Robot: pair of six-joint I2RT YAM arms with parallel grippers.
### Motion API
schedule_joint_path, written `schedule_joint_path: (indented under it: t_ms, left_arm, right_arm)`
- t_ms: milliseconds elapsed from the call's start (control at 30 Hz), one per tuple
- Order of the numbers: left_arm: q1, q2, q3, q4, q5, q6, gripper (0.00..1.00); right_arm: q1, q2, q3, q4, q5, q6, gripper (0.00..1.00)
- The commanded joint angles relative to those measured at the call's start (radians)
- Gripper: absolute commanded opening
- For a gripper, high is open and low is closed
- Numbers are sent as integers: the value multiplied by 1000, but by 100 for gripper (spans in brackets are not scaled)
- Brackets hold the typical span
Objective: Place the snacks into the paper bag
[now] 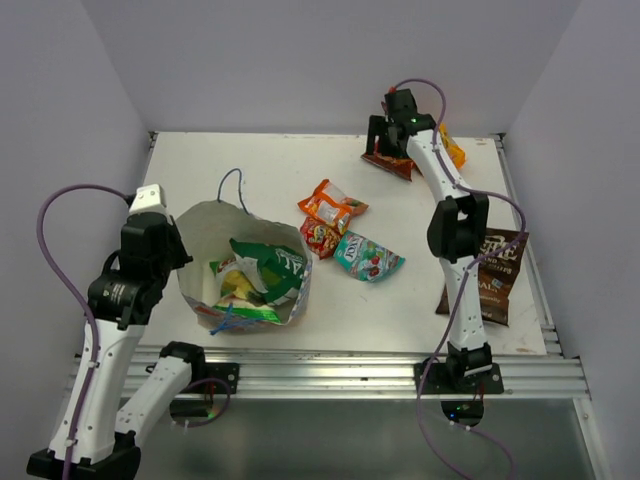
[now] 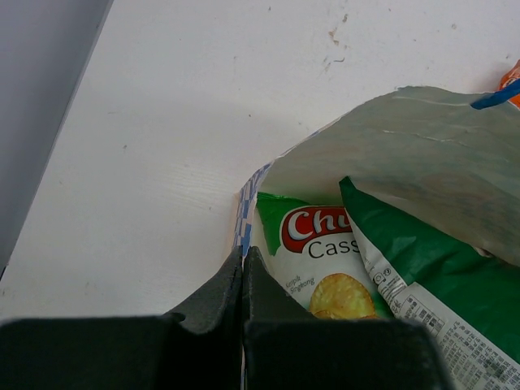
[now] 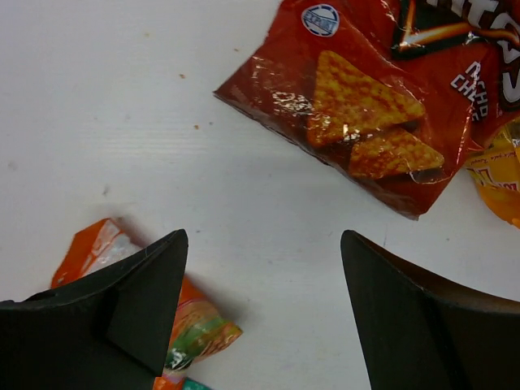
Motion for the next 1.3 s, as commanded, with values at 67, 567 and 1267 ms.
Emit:
schedule_joint_path:
  t_ms: [67,567,1267]
  left_arm:
    - [-4,34,29,36,-22,4,0]
    - [-4,83,97,7,-19,5,0]
    - [-4,19,31,-6,9,-10,0]
  right_arm:
    - [-52,31,49,119,52,-27,80]
    - [-71,233,17,113,114,-119,83]
    - [213,-516,-119,-35,-259,-110,0]
